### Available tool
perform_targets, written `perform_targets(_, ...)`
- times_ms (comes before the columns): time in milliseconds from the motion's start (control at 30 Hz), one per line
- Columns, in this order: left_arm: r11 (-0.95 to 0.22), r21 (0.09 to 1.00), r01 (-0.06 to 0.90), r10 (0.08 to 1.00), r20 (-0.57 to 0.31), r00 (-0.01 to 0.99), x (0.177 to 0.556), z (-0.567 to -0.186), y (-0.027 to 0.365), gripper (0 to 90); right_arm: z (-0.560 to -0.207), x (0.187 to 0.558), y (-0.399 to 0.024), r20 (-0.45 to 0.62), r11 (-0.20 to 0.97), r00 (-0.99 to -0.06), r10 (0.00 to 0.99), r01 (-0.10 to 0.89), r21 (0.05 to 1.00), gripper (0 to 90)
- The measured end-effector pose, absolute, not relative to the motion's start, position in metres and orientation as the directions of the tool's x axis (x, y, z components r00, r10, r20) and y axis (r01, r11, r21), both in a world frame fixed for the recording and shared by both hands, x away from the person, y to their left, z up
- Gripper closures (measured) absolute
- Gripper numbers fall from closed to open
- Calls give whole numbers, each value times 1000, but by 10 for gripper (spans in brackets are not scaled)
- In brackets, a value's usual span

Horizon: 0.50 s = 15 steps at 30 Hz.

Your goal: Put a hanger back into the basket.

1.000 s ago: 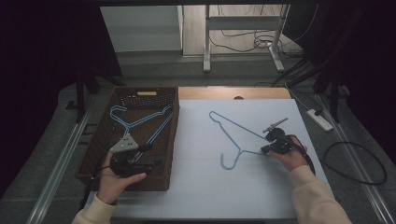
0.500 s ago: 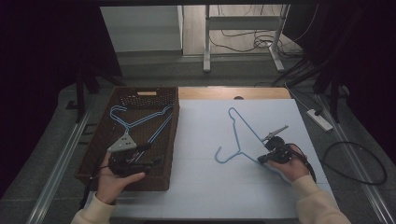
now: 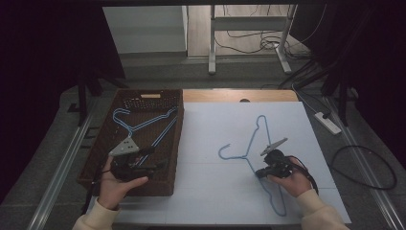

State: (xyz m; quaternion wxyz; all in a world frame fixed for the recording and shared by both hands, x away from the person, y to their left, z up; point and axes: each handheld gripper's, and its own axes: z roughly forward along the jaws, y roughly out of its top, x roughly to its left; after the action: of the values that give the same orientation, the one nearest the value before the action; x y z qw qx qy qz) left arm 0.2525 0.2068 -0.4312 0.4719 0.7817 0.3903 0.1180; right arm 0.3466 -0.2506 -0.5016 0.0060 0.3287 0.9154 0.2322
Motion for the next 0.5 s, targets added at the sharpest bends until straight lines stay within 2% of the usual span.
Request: perform_targets(500,-252,830,499,723,-182,667,252,-431,207,294,-505,335,-229,163,687,-814,558,563,459,900)
